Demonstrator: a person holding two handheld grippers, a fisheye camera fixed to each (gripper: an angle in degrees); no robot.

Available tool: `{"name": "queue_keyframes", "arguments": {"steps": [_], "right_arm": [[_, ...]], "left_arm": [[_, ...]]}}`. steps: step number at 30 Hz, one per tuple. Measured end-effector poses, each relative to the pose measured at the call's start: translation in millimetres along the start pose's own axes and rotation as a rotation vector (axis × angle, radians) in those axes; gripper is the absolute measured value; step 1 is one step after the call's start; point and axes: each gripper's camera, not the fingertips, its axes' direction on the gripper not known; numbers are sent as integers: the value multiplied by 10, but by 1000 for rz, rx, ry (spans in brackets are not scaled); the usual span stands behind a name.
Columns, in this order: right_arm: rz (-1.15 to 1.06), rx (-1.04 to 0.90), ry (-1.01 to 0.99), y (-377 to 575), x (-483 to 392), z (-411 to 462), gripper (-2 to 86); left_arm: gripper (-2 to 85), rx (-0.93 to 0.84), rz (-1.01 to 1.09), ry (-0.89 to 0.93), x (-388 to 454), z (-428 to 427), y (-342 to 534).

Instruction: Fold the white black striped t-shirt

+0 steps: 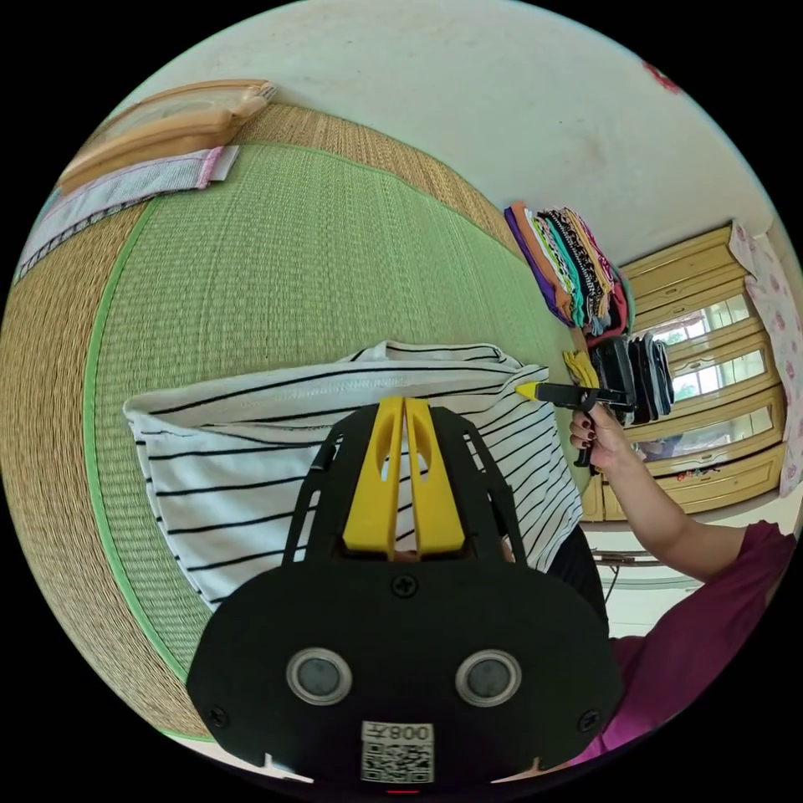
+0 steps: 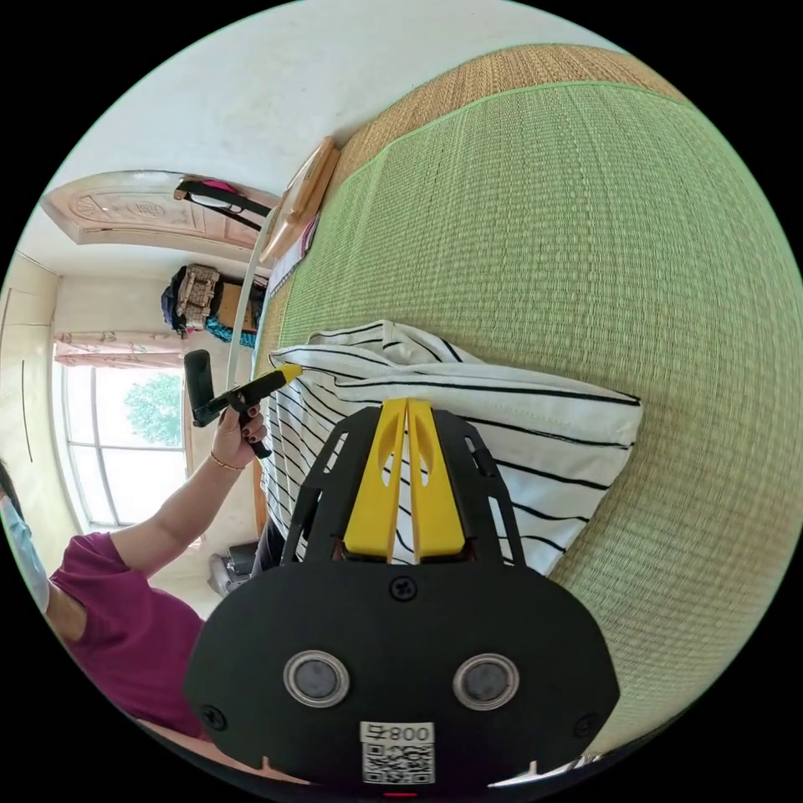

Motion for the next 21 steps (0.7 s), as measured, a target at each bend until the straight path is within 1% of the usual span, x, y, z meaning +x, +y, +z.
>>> {"name": "queue_keyframes", "arguments": {"steps": [3,6,8,11,13,14,15,16,21], "right_arm": [[0,22,-21,-10,-150,49,1],[-34,29,-6,18,-405,107,1],[-73,20,51,36,-607,148,1],[-145,25,194,94,-971,188,1],[-175,38,310,136,-1211,243,2],[-179,38,334,140,-1258,271,2],[-189,22,368,141,-1336,346,2],[-197,1,396,142,-1402,430,2],[-209,35,437,186,-1627,473,0]], "left_arm": [[6,30,33,8,197,9,10],[15,1,104,10,439,112,14],[29,-24,155,-41,605,183,-17],[55,-51,227,-130,861,273,-100],[56,-84,255,-204,982,369,-145],[48,-118,272,-249,1044,451,-166],[34,-98,285,-297,1113,455,-167],[30,-102,288,-306,1139,462,-173],[9,-80,262,-297,1285,395,-164]]}}
